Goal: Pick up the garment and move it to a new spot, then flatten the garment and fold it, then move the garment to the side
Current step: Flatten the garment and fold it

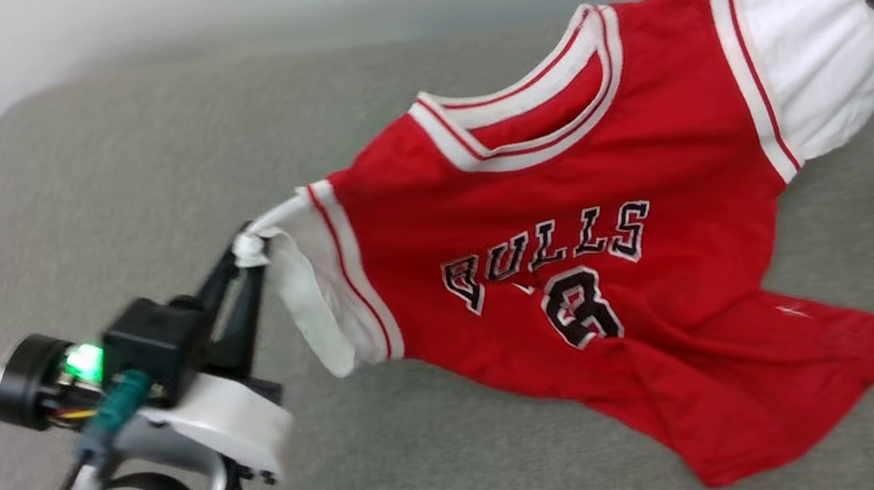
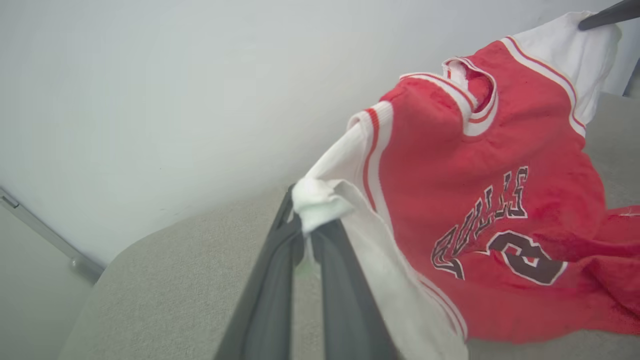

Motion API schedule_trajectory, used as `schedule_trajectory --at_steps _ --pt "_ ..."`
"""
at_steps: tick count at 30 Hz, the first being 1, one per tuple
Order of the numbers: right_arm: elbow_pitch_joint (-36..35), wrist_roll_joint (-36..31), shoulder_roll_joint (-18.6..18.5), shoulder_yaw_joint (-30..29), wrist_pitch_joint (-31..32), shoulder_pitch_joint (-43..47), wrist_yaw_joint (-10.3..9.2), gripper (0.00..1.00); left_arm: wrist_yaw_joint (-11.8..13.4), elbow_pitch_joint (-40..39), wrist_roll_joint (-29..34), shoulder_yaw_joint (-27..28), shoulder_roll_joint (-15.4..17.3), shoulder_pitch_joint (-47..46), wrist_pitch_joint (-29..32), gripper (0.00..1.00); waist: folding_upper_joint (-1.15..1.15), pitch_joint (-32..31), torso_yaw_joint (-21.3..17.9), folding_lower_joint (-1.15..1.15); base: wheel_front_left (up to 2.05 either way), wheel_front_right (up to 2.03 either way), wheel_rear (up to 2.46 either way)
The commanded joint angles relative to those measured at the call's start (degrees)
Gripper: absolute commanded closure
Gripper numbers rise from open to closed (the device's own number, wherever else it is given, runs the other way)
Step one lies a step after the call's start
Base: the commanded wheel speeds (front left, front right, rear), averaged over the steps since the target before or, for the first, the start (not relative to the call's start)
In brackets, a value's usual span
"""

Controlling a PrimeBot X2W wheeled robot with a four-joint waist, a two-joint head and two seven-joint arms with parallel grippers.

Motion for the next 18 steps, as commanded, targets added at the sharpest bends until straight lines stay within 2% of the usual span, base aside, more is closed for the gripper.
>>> schedule_trajectory --at_steps 1,7,18 --pt "-1.22 0.20 -0.79 0.45 -0.62 -0.81 -0.04 1.00 -0.20 -0.63 -0.90 0.99 0.71 0.49 0.42 1.00 0.00 -5.39 -5.36 0.00 0.00 0.00 0.00" --pt "-7.77 1.56 -3.28 1.56 -2.32 -1.48 -0.04 1.00 -0.27 -2.58 -3.48 5.87 5.30 -0.73 2.82 1.00 0.00 -9.47 -9.62 0.00 0.00 0.00 0.00" --pt "-22.13 1.17 -5.15 -2.49 -2.55 -1.55 -0.05 1.00 -1.05 -5.64 -8.73 15.41 11.89 -5.52 5.19 1.00 0.00 -11.66 -14.90 0.00 0.00 0.00 0.00"
